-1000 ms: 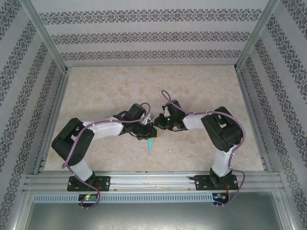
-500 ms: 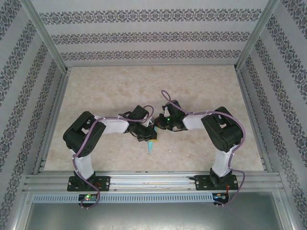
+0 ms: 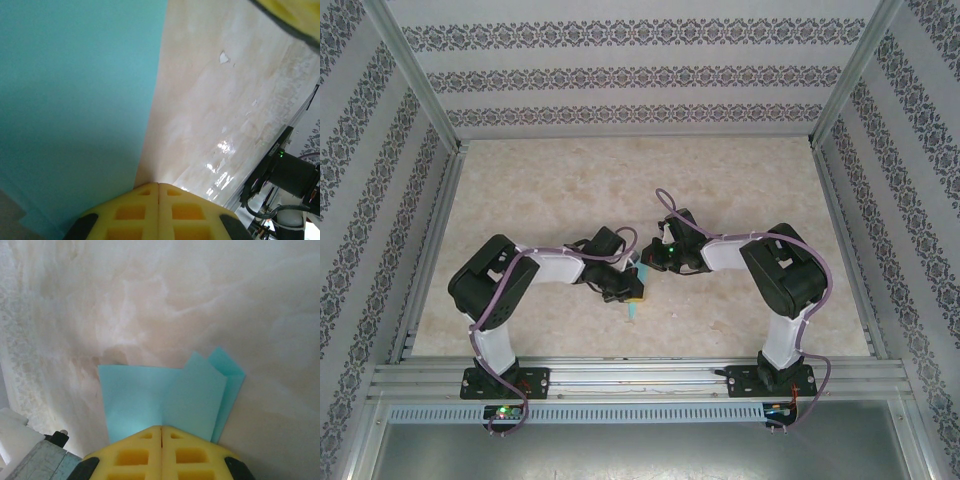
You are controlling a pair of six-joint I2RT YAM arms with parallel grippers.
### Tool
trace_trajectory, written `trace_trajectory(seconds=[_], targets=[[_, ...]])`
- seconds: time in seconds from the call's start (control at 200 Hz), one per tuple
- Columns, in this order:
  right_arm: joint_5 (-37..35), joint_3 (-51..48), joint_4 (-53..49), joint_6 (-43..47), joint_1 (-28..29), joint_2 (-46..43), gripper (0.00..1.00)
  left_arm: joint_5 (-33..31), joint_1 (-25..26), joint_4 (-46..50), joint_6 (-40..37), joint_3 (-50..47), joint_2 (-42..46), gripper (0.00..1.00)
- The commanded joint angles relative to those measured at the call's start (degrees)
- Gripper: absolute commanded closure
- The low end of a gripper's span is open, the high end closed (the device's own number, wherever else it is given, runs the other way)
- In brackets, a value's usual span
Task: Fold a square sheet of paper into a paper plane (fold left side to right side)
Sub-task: Fold the wing for the fifth time at the center of the table.
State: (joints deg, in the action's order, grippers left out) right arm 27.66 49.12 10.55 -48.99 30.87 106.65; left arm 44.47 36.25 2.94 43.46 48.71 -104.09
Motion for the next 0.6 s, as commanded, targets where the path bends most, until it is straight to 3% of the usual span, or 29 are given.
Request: trace_trajectory(seconds=[0.0, 0.595], targets=[[-4.92, -1.92, -10.06, 2.06, -0.31, 1.76, 1.00, 1.32, 0.20, 2.12, -1.81, -2.63, 1.74, 1.00], [-5.76, -2.06, -11.60, 3.07, -0.85, 1.66, 1.00, 2.31, 2.07, 7.41, -6.80, -7.10, 5.28, 1.00]])
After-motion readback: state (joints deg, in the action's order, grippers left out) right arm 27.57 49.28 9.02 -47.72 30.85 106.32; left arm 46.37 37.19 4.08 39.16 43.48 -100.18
